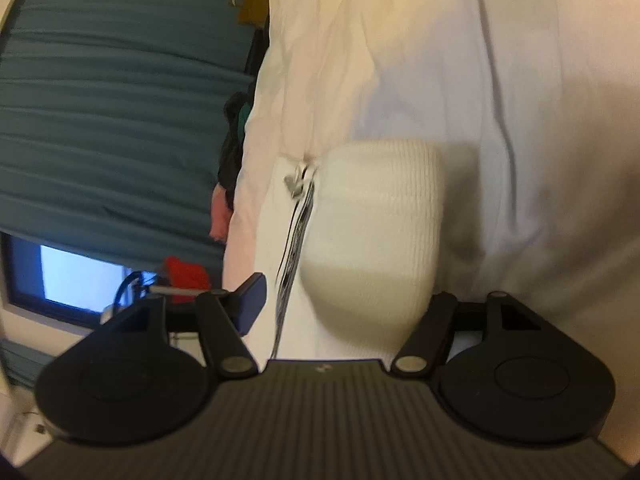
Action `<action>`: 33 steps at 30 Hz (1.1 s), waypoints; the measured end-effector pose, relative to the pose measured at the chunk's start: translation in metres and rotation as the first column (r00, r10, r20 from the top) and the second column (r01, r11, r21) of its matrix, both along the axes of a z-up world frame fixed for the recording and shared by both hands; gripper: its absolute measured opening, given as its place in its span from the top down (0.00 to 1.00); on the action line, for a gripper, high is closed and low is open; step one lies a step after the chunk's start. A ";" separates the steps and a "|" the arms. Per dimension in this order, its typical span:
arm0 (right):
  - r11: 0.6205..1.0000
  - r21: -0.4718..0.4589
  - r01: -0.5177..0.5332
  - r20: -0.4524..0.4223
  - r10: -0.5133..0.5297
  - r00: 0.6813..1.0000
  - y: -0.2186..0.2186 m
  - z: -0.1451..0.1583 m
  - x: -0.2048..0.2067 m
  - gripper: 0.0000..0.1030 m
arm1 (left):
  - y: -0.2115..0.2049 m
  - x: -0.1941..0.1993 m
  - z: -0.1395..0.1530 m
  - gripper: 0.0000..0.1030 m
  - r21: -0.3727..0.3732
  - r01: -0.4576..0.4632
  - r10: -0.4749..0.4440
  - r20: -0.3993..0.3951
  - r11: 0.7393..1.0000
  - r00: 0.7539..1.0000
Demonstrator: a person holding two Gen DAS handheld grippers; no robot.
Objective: Fold clothes
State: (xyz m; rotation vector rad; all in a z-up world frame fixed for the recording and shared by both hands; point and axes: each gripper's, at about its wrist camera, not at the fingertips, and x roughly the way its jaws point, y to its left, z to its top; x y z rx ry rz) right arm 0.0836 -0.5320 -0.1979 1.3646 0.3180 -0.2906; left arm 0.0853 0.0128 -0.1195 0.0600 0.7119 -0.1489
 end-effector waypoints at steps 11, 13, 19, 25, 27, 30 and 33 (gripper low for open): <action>0.846 -0.533 -0.030 -0.112 -0.035 0.993 0.034 0.079 0.043 0.88 | 0.007 0.002 -0.001 0.20 0.009 0.017 -0.017 -0.021 1.000 1.000; 0.755 -0.654 -0.045 -0.090 -0.019 0.996 0.059 0.108 0.056 0.88 | 0.009 0.002 0.003 0.20 -0.001 0.013 -0.013 -0.021 1.000 1.000; 0.413 -0.905 -0.102 -0.065 0.102 0.993 0.179 0.164 0.082 0.88 | 0.017 -0.006 0.020 0.20 -0.042 -0.009 0.009 -0.009 0.999 1.000; 0.004 -0.971 -0.238 -0.224 0.329 0.917 0.327 0.138 0.062 0.88 | 0.046 -0.017 0.046 0.17 -0.113 -0.105 0.110 0.036 0.988 0.993; -0.116 -0.940 -0.320 -0.339 0.404 0.849 0.368 0.110 0.060 0.88 | 0.062 -0.019 0.054 0.16 -0.158 -0.160 0.168 0.034 0.974 0.985; -0.307 -0.860 -0.408 -0.509 0.447 0.736 0.420 0.063 0.045 0.88 | 0.089 -0.020 0.061 0.16 -0.268 -0.231 0.238 -0.008 0.935 0.971; -0.426 -0.831 -0.357 -0.533 0.429 0.729 0.450 0.049 0.018 0.88 | 0.113 -0.019 0.063 0.16 -0.390 -0.259 0.257 -0.058 0.884 0.965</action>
